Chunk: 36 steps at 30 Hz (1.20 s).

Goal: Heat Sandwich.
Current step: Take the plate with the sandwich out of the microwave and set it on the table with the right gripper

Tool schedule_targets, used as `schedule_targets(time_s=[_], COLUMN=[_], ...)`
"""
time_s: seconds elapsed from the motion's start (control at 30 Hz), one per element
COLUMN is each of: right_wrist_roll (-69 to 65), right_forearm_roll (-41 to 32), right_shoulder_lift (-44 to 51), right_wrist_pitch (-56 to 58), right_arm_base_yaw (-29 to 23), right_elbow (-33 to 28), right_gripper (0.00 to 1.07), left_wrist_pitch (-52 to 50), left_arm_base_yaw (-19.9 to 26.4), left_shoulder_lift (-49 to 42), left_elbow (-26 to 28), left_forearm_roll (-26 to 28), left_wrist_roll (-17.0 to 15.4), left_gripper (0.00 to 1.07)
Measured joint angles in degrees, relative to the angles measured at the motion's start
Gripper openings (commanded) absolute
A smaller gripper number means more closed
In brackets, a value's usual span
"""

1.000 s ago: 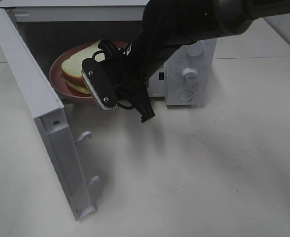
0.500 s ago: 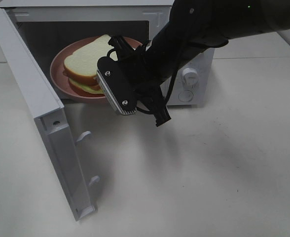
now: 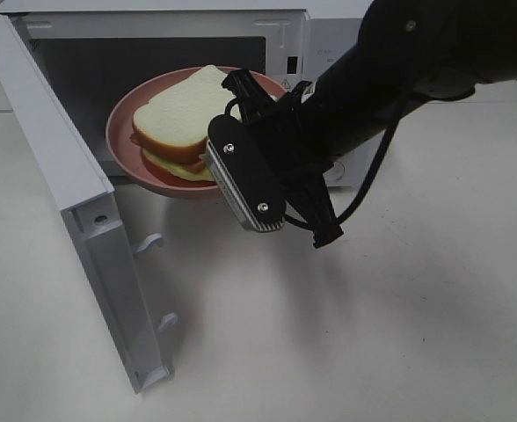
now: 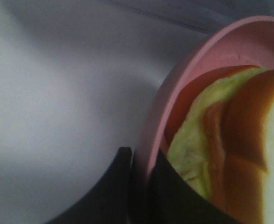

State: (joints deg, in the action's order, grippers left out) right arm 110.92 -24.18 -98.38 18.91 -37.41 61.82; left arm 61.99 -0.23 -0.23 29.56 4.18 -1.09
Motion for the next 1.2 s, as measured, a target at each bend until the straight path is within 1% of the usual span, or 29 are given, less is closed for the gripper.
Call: schedule_targets(time_s=[0.1, 0.13, 0.2, 0.23, 0.37, 0.4, 0.5, 0.63, 0.67, 0.73, 0.8, 0.87, 0.93, 1.03, 1.1, 1.17, 1.2], right_wrist_roll=[-0.1, -0.1, -0.1, -0.1, -0.6, -0.6, -2.2, -3.6, -4.3, -4.7, -6.3, -6.8, -8.9, -10.9, -14.4, -15.6, -18.3], right_forearm_roll=[-0.1, -0.1, -0.1, -0.1, -0.1, -0.1, -0.1, 0.0, 0.1, 0.1, 0.2, 0.4, 2.0, 3.5, 6.5, 7.4, 9.7], right_shoulder_lift=[2.0, 2.0, 4.1, 4.1, 9.0, 9.0, 12.7, 15.1, 16.7, 17.6, 20.0, 21.0, 23.6, 25.3, 28.0, 28.6, 30.3], right_wrist_pitch=[-0.2, -0.2, -0.1, -0.1, -0.1, -0.1, -0.2, -0.2, -0.4, -0.6, -1.5, -1.7, -1.9, -1.9, -1.9, -1.9, -1.9], right_arm_base_yaw=[0.0, 0.0, 0.0, 0.0, 0.0, 0.0, 0.0, 0.0, 0.0, 0.0, 0.0, 0.0, 0.0, 0.0, 0.0, 0.0, 0.0], right_elbow=[-2.5, -2.5, -5.2, -5.2, -10.4, -10.4, -13.5, -15.8, -17.5, -18.3, -20.8, -21.6, -24.1, -25.7, -28.0, -28.7, -30.2], right_gripper=[0.0, 0.0, 0.0, 0.0, 0.0, 0.0, 0.0, 0.0, 0.0, 0.0, 0.0, 0.0, 0.0, 0.0, 0.01, 0.01, 0.01], left_wrist_pitch=[0.0, 0.0, 0.0, 0.0, 0.0, 0.0, 0.0, 0.0, 0.0, 0.0, 0.0, 0.0, 0.0, 0.0, 0.0, 0.0, 0.0], left_arm_base_yaw=[0.0, 0.0, 0.0, 0.0, 0.0, 0.0, 0.0, 0.0, 0.0, 0.0, 0.0, 0.0, 0.0, 0.0, 0.0, 0.0, 0.0], left_shoulder_lift=[0.0, 0.0, 0.0, 0.0, 0.0, 0.0, 0.0, 0.0, 0.0, 0.0, 0.0, 0.0, 0.0, 0.0, 0.0, 0.0, 0.0], left_elbow=[0.0, 0.0, 0.0, 0.0, 0.0, 0.0, 0.0, 0.0, 0.0, 0.0, 0.0, 0.0, 0.0, 0.0, 0.0, 0.0, 0.0], left_forearm_roll=[0.0, 0.0, 0.0, 0.0, 0.0, 0.0, 0.0, 0.0, 0.0, 0.0, 0.0, 0.0, 0.0, 0.0, 0.0, 0.0, 0.0], left_wrist_roll=[0.0, 0.0, 0.0, 0.0, 0.0, 0.0, 0.0, 0.0, 0.0, 0.0, 0.0, 0.0, 0.0, 0.0, 0.0, 0.0, 0.0], left_gripper=[0.98, 0.98, 0.98, 0.98, 0.98, 0.98, 0.98, 0.98, 0.98, 0.98, 0.98, 0.98, 0.98, 0.98, 0.98, 0.98, 0.98])
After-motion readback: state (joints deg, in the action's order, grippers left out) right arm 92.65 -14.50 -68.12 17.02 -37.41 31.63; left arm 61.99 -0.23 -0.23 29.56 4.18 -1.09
